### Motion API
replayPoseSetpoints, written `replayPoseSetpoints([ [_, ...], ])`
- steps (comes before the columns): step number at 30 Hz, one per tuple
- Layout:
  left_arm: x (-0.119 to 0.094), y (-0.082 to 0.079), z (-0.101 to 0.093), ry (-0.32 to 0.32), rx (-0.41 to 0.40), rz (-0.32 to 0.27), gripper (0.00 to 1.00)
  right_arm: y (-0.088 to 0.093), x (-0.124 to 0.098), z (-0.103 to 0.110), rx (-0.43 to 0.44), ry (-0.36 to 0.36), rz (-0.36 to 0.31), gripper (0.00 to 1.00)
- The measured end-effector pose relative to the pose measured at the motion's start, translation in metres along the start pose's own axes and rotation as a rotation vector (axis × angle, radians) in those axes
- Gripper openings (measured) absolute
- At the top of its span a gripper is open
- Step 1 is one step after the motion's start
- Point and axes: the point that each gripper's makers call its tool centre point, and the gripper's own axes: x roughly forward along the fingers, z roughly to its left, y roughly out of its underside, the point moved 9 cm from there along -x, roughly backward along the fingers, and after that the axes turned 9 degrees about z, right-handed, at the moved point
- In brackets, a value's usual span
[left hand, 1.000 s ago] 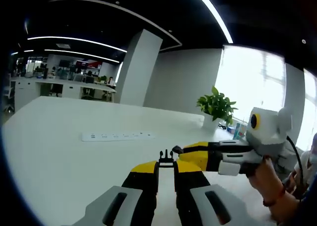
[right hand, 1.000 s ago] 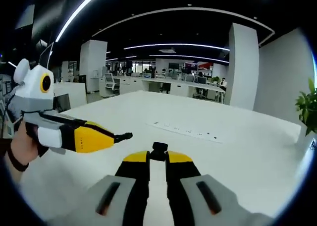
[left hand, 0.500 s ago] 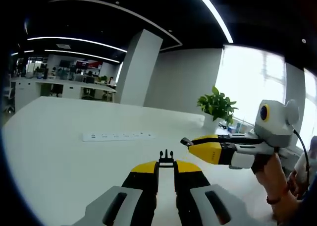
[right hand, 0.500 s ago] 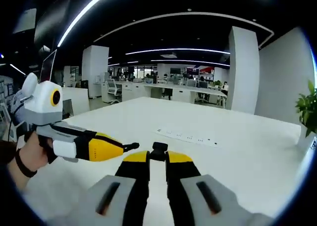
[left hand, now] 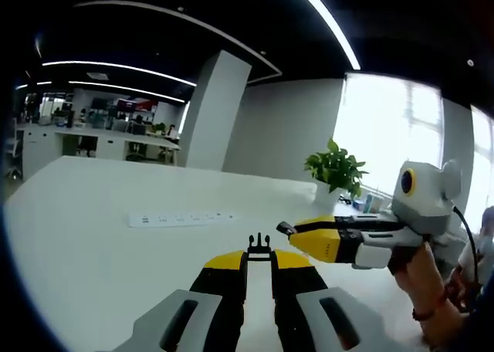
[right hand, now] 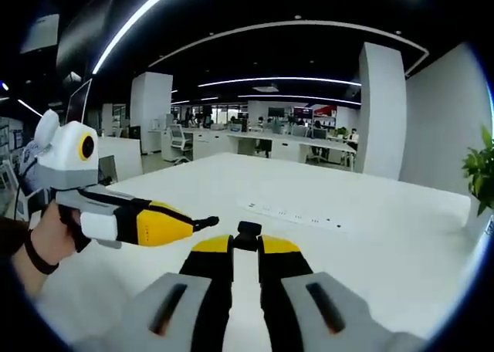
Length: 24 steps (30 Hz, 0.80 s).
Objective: Snap the two parts of the plastic buckle together until the buckle closes and remains connected.
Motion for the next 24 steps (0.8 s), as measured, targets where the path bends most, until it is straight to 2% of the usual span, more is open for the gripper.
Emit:
replayPoseSetpoints([
  [6, -0.009, -0.003, -0.006, 0.003, 0.028, -0.010, 0.10, -0.001, 0.000, 0.003, -0.005, -0.010, 0.002, 0.10],
  [14, -0.021, 0.005, -0.004, 0.011, 0.015, -0.001, 0.10, 0.001, -0.008, 0.007, -0.016, -0.021, 0.003, 0.10],
  [17, -0.026, 0.005, -0.007, 0.050, -0.008, -0.019, 0.10, 0.002, -0.010, 0.006, -0.020, -0.019, 0.003, 0.10],
  [24, -0.036, 0.011, -0.012, 0.042, 0.020, -0.006, 0.10, 0.001, -0.018, 0.011, -0.031, -0.030, -0.005, 0.11],
])
